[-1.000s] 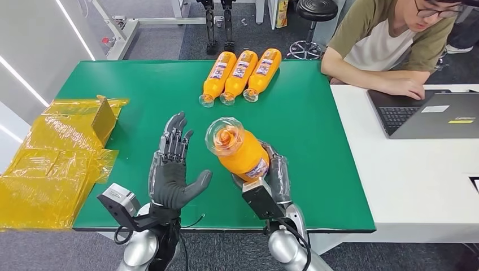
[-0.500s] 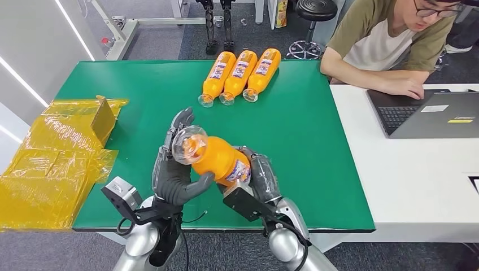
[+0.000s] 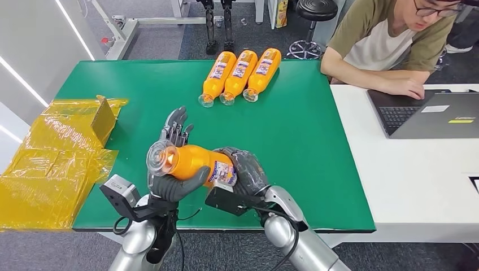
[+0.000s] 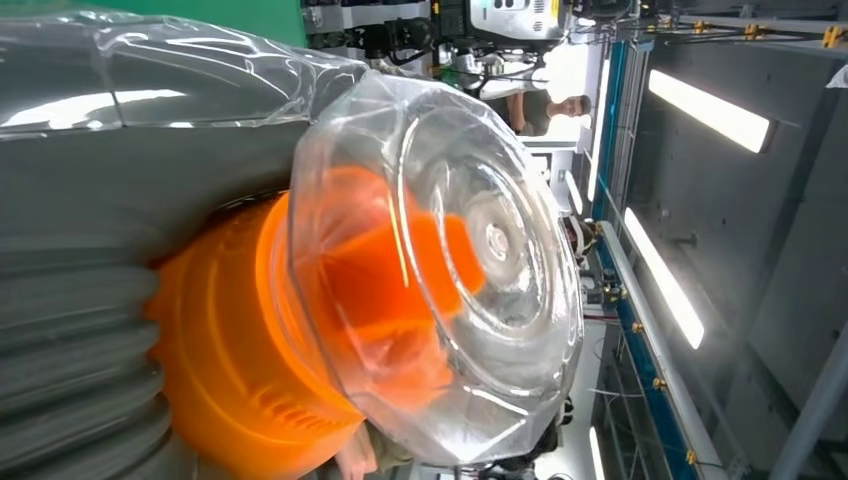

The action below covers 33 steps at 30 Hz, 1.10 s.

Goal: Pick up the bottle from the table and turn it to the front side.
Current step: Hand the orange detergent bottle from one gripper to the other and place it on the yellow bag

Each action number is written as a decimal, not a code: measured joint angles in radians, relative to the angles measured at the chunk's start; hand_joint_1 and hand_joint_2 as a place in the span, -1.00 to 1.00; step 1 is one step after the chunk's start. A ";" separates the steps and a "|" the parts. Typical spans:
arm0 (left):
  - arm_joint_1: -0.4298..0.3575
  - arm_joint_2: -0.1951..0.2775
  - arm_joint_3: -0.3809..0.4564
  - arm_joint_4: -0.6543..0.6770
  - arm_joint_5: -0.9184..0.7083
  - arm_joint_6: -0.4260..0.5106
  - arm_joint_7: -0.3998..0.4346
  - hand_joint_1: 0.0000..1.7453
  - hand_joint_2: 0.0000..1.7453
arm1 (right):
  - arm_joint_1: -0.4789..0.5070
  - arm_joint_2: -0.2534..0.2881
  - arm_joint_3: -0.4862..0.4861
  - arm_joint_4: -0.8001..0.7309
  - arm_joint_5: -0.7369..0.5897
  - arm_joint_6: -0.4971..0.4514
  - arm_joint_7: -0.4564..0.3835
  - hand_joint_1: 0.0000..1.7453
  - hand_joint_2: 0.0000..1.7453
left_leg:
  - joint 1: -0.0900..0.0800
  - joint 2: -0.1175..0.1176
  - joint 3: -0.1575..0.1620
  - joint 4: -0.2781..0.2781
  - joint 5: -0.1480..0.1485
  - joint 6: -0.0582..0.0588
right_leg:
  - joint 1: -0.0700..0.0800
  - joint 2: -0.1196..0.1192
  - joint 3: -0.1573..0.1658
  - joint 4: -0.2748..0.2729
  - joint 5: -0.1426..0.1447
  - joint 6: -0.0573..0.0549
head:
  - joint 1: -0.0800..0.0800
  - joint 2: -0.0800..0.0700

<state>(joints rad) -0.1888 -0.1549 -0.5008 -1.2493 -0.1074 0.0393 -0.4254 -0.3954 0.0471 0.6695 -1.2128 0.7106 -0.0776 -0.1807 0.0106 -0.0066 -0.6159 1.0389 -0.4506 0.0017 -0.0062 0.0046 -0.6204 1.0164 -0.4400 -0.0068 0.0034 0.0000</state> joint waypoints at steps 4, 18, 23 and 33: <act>0.000 0.000 0.004 0.000 -0.002 -0.004 -0.006 1.00 1.00 | -0.004 0.001 -0.001 0.007 0.005 -0.001 -0.002 0.94 1.00 | 0.000 0.000 0.000 0.000 0.000 0.000 | 0.000 0.000 0.000 0.000 0.000 0.000 | 0.000 0.000; 0.001 -0.002 0.009 -0.001 -0.008 -0.007 -0.010 1.00 1.00 | 0.011 0.011 -0.003 0.007 0.031 -0.051 -0.013 -1.00 1.00 | 0.000 0.000 0.000 0.000 0.000 0.000 | 0.000 0.000 0.000 0.000 0.000 0.000 | 0.000 0.000; 0.001 -0.008 0.018 -0.002 -0.035 0.034 -0.011 1.00 1.00 | 0.026 0.030 -0.003 -0.006 0.012 -0.145 -0.050 -1.00 1.00 | 0.000 0.000 0.000 0.000 0.000 0.000 | 0.000 0.000 0.000 0.000 0.000 0.000 | 0.000 0.000; 0.038 0.029 0.108 -0.004 -0.627 0.479 0.242 1.00 1.00 | 0.105 0.036 -0.004 -0.090 -0.036 -0.270 -0.085 -1.00 1.00 | 0.000 0.000 0.000 -0.001 0.000 0.000 | 0.000 0.000 0.000 0.000 0.000 0.000 | 0.000 0.000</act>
<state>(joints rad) -0.1508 -0.1262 -0.3932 -1.2534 -0.7345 0.5185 -0.1830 -0.2907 0.0828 0.6650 -1.3023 0.6744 -0.3473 -0.2656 0.0109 -0.0066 -0.6159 1.0383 -0.4509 0.0013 -0.0060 0.0047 -0.6206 1.0166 -0.4403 -0.0069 0.0033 0.0000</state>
